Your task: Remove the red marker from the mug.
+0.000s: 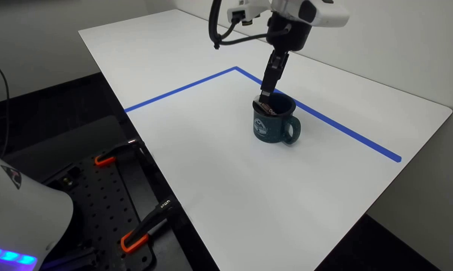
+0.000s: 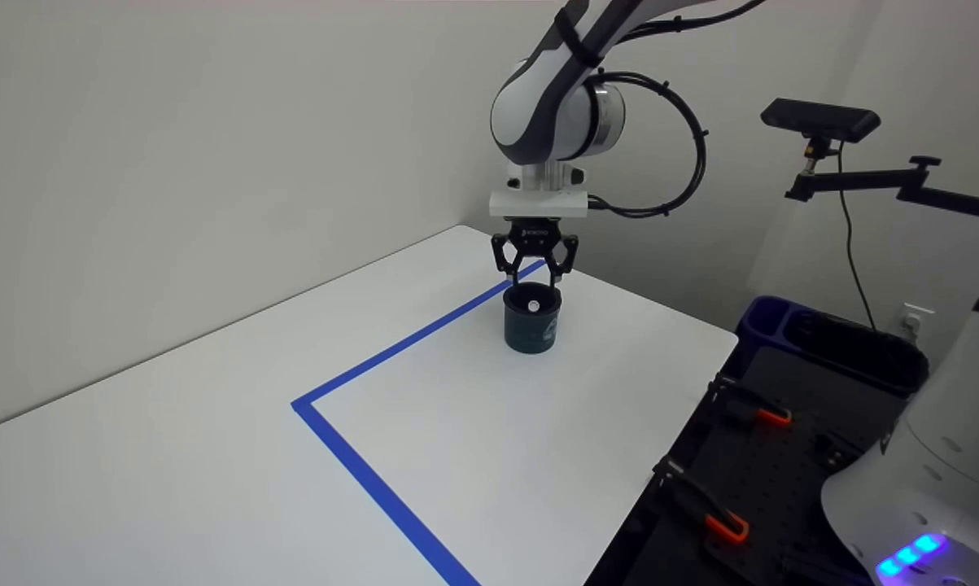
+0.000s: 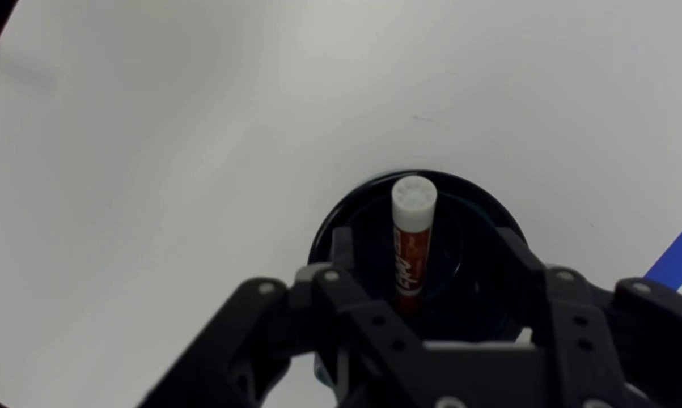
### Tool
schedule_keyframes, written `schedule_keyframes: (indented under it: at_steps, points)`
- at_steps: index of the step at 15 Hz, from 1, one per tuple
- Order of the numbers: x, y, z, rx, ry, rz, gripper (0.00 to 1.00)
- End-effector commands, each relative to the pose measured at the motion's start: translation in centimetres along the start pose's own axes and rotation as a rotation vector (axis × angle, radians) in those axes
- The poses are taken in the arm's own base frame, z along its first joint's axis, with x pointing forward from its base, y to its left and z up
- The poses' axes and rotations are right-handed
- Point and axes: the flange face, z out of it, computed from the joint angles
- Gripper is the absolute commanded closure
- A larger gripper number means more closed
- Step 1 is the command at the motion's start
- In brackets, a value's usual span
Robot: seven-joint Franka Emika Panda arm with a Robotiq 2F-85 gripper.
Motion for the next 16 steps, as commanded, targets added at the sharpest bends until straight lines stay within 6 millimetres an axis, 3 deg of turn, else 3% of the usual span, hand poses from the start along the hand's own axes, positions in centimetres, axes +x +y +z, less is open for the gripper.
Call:
schedule_keyframes:
  at_steps: [1,3,8,9,13,16]
  points:
    - [0.5,-0.4,0.3,0.013,-0.006,0.032,0.39]
    - [0.8,-0.5,0.6,0.014,-0.011,0.038,0.41]
    - [1.4,-0.6,1.0,0.01,-0.012,0.046,0.63]
    - [1.5,-0.7,1.0,0.009,-0.014,0.046,0.58]
    - [2.1,-1.1,1.7,0.006,-0.027,0.046,0.58]
    - [2.5,-1.2,2.2,0.006,-0.037,0.055,0.69]
